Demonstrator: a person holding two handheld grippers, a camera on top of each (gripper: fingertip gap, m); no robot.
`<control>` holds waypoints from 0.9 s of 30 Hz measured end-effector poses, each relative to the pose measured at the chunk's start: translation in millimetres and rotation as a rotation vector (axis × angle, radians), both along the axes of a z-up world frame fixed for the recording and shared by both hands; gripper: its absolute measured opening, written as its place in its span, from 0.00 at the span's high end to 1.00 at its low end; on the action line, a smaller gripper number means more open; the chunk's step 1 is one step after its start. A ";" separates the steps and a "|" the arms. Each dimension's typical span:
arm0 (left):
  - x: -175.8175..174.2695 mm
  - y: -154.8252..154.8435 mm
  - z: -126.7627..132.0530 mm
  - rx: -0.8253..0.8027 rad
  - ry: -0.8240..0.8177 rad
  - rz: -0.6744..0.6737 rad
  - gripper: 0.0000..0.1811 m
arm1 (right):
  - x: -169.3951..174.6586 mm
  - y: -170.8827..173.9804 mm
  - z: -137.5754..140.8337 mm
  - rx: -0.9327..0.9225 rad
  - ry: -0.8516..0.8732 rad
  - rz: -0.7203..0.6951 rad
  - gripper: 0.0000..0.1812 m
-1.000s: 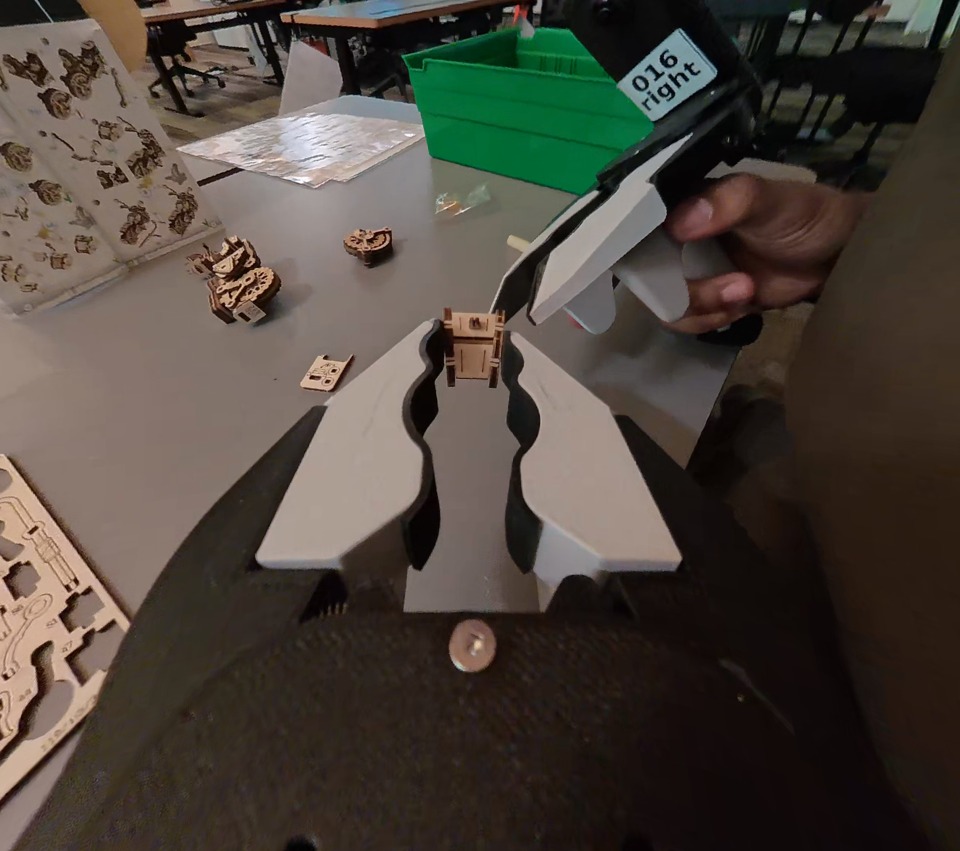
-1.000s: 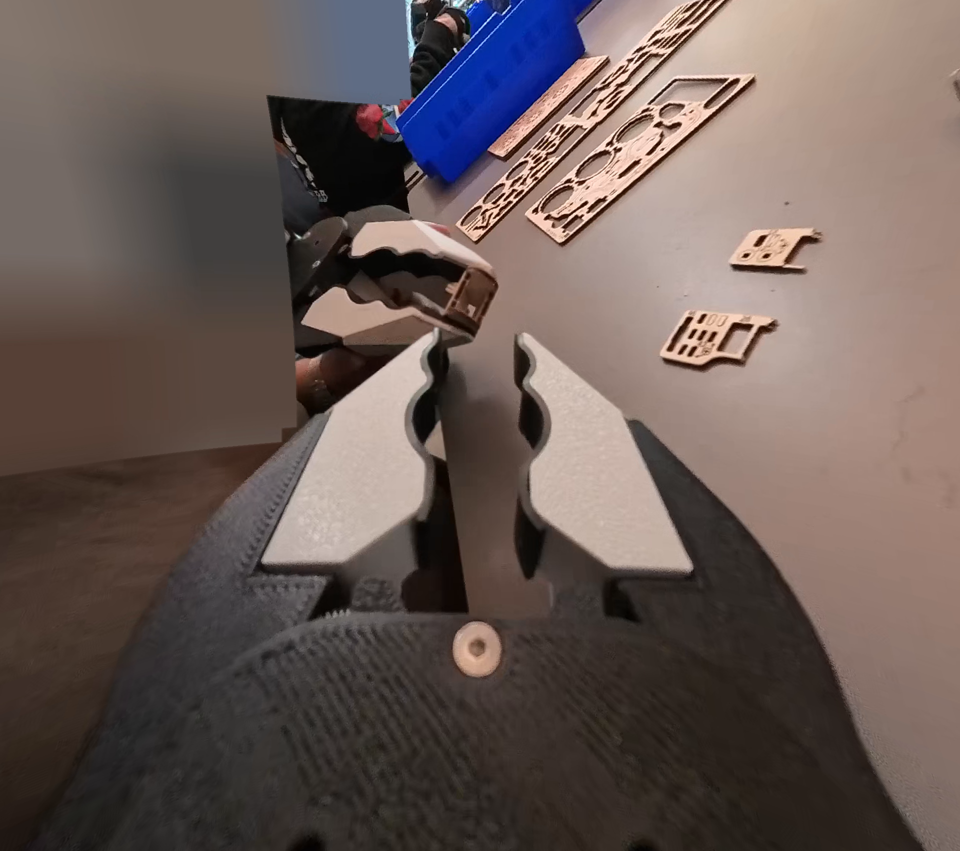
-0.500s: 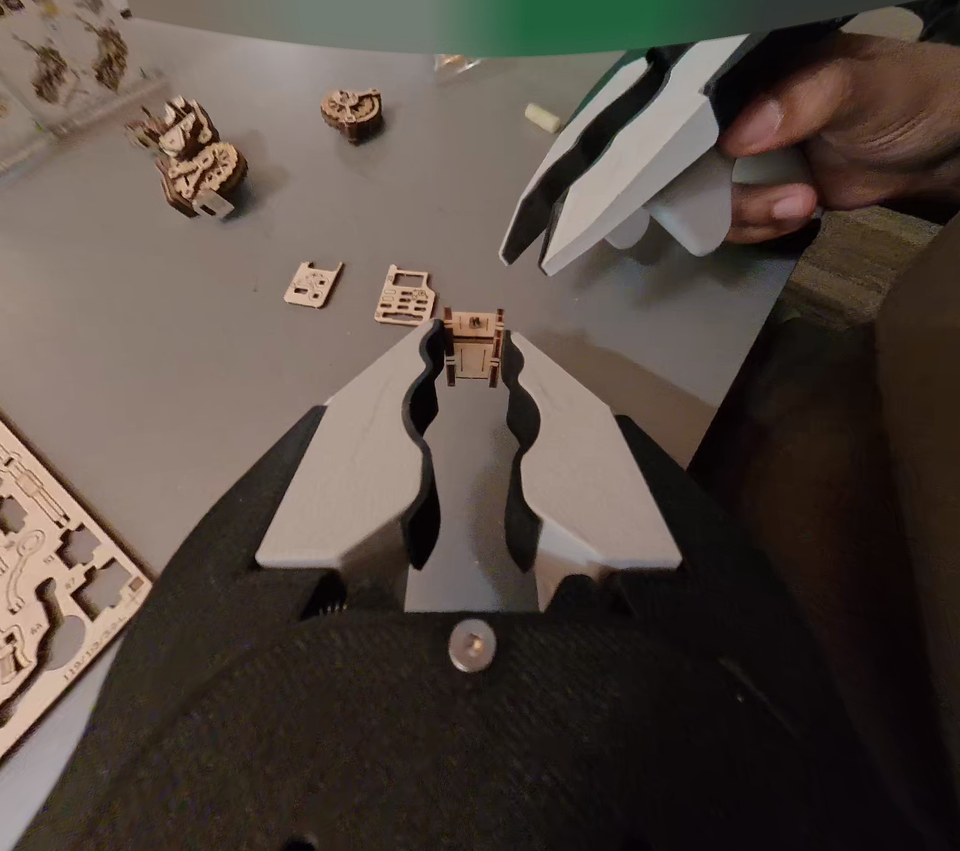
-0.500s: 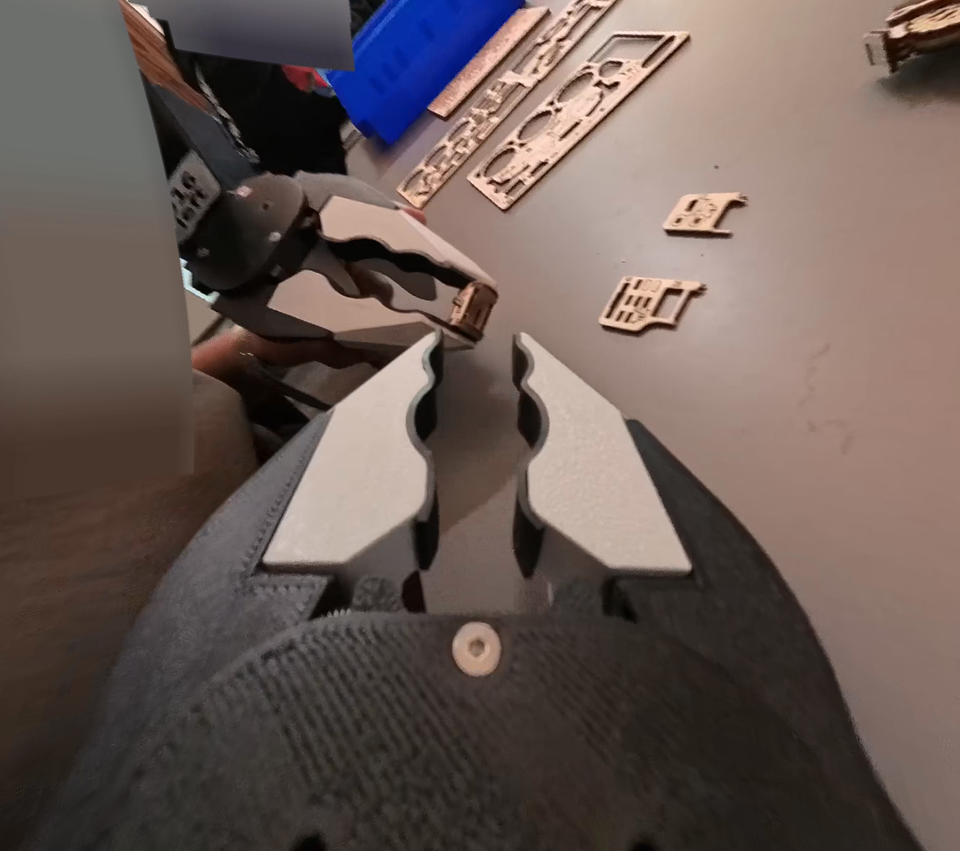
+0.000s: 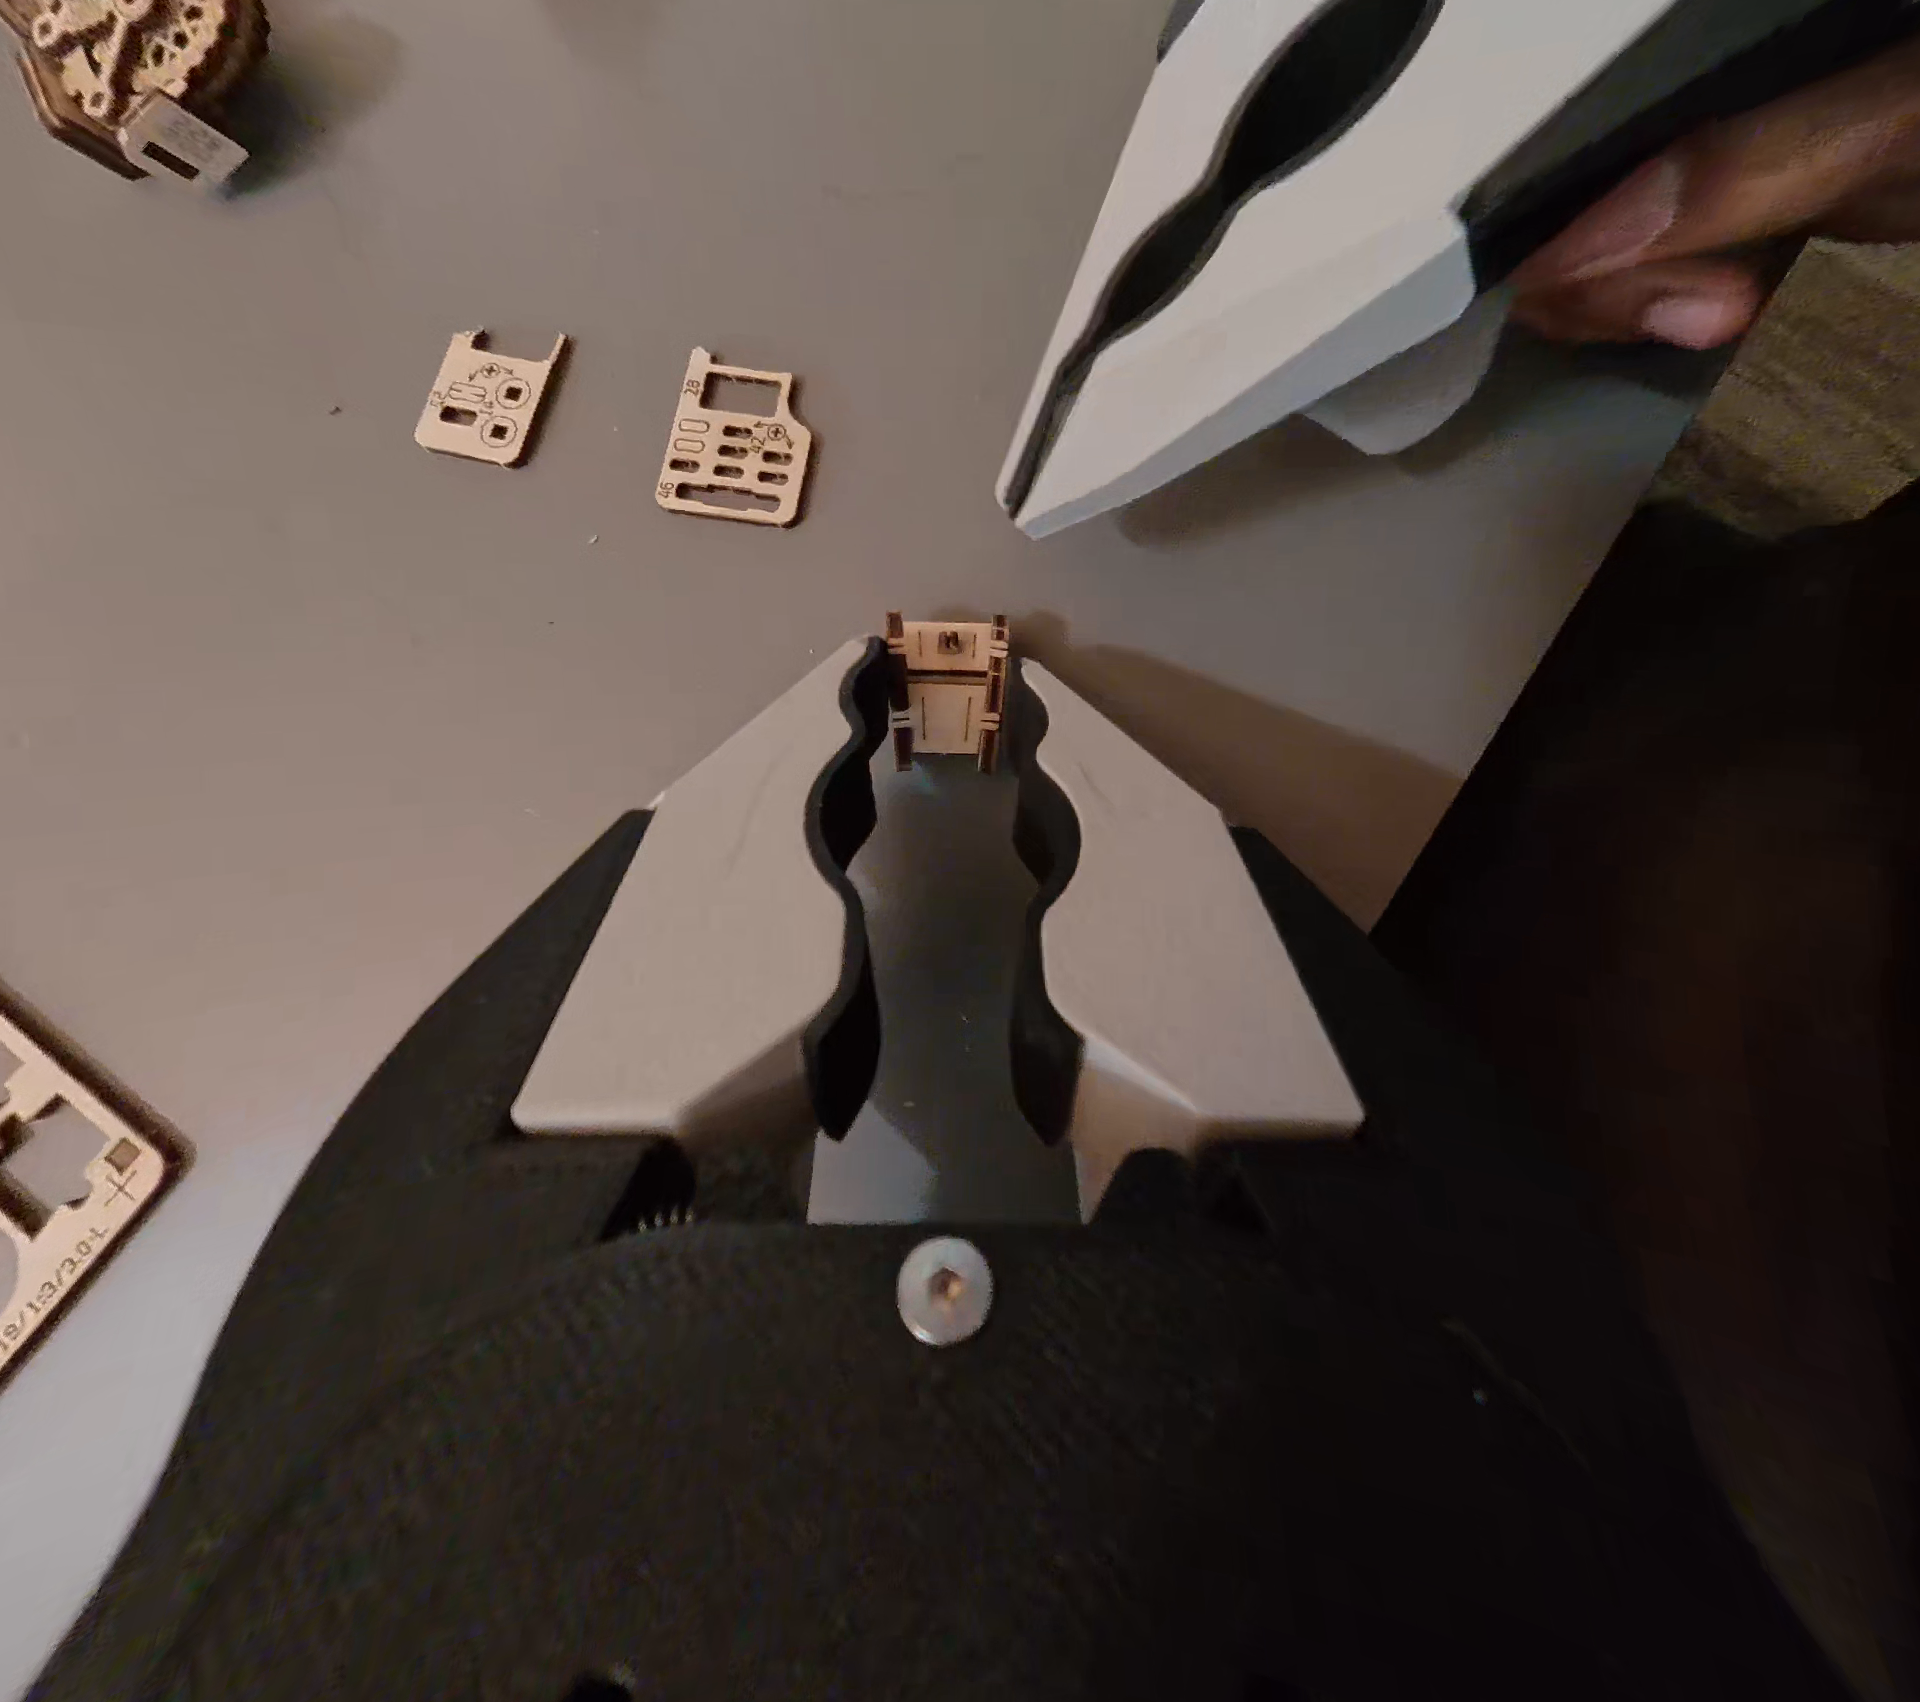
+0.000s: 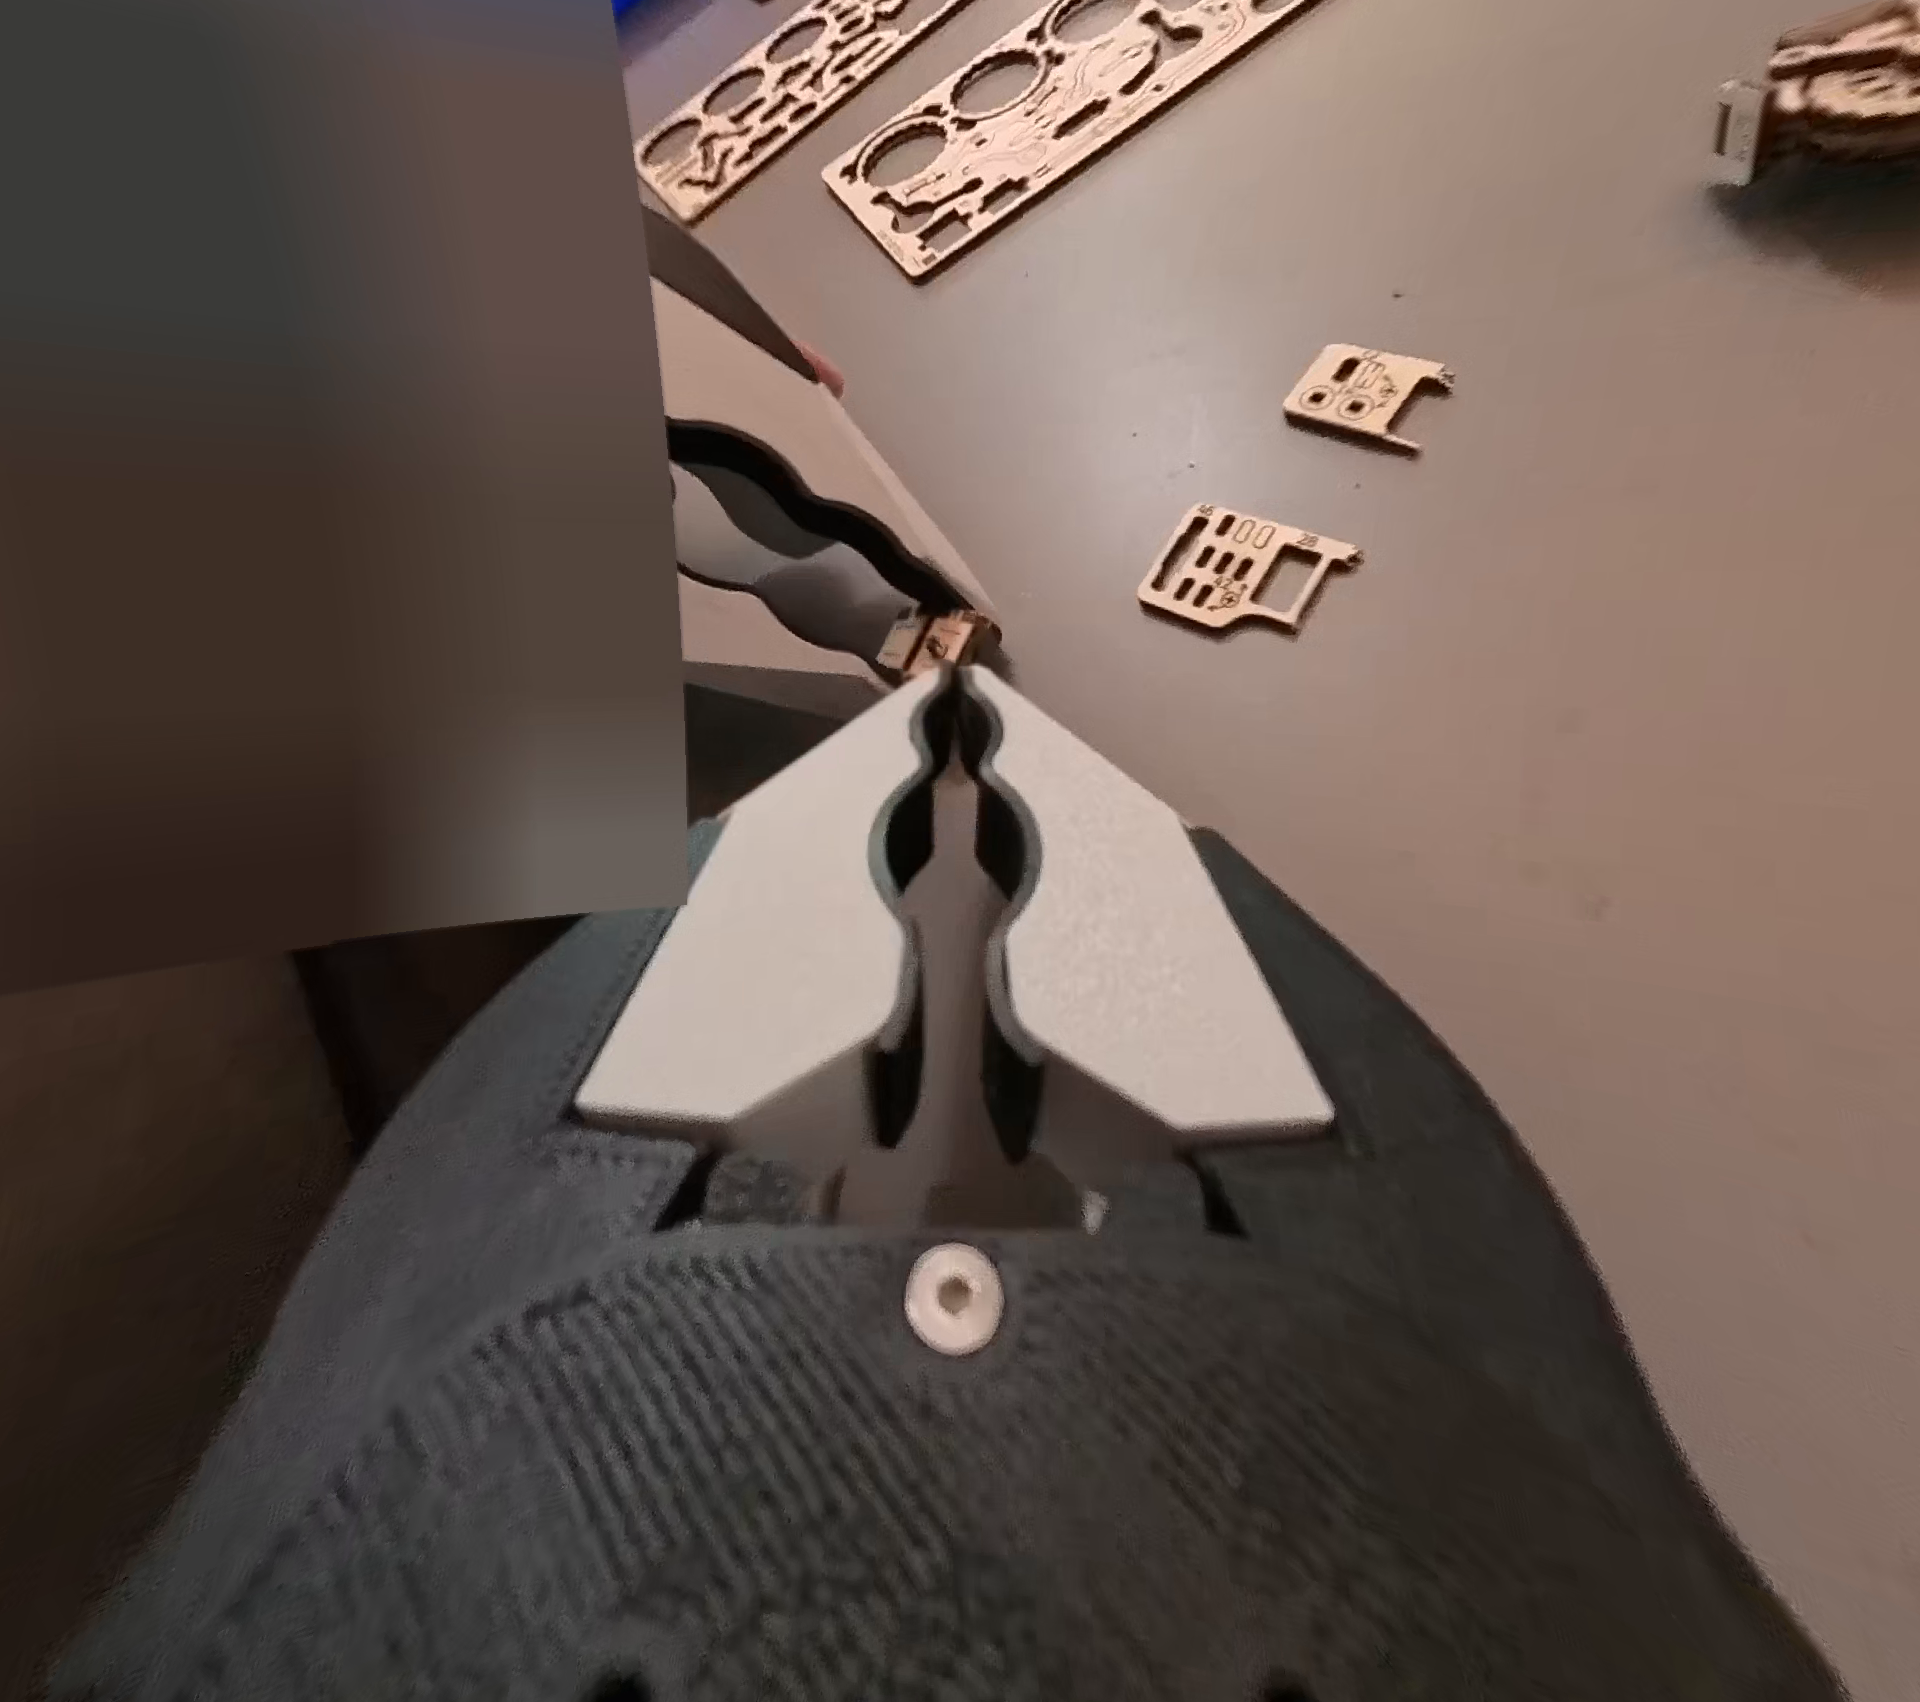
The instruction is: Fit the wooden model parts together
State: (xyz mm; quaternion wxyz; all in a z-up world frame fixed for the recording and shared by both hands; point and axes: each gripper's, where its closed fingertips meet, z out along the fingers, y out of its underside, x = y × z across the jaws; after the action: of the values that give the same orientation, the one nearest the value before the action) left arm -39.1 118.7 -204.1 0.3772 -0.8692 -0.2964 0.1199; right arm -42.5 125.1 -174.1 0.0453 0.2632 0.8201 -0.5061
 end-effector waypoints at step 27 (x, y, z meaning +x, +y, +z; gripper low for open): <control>0.7 -1.3 -0.9 0.088 -0.117 0.019 0.88 | -6.1 -22.2 12.9 0.124 0.297 0.007 1.00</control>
State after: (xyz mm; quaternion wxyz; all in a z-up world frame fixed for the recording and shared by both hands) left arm -38.4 117.3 -205.0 0.3960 -0.8543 -0.3313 0.0596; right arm -48.6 102.9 -161.2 -0.0912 0.1850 0.8483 -0.4877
